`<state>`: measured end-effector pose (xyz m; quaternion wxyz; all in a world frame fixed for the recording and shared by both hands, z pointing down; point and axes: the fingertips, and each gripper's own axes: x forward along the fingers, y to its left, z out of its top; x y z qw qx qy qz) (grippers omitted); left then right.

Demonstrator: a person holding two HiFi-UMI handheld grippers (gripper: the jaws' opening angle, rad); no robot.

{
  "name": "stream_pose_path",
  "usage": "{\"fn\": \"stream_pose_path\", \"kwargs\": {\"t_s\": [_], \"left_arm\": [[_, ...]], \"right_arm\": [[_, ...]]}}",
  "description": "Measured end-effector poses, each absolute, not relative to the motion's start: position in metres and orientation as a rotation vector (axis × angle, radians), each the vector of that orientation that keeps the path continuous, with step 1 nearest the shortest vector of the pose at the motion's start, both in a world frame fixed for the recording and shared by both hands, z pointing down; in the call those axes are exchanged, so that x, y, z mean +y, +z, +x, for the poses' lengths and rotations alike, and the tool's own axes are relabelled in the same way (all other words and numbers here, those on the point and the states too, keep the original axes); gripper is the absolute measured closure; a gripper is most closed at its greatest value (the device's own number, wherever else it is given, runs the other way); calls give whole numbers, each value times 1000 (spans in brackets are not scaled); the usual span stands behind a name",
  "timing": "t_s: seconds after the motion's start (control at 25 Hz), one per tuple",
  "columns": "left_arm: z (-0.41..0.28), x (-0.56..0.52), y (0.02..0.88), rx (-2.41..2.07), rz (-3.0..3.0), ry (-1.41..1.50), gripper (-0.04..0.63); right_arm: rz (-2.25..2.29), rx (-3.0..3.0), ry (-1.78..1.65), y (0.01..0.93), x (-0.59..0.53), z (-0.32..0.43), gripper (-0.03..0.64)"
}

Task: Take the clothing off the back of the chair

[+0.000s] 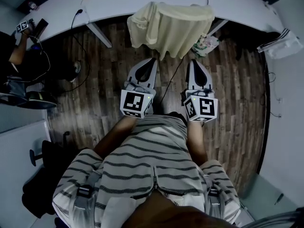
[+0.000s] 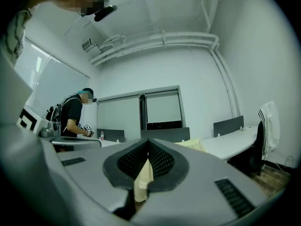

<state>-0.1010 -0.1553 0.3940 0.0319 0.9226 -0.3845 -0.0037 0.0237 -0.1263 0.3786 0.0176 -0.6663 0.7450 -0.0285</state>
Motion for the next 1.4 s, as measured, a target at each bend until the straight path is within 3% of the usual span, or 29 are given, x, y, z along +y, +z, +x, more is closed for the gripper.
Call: {"fn": "stream_pose_path", "kwargs": {"t_s": [1.4], "left_arm": [[-2, -202, 393, -1489, 2700, 26, 571]], "right_arm": [[-1927, 2470, -166, 389, -186, 136, 597]]}}
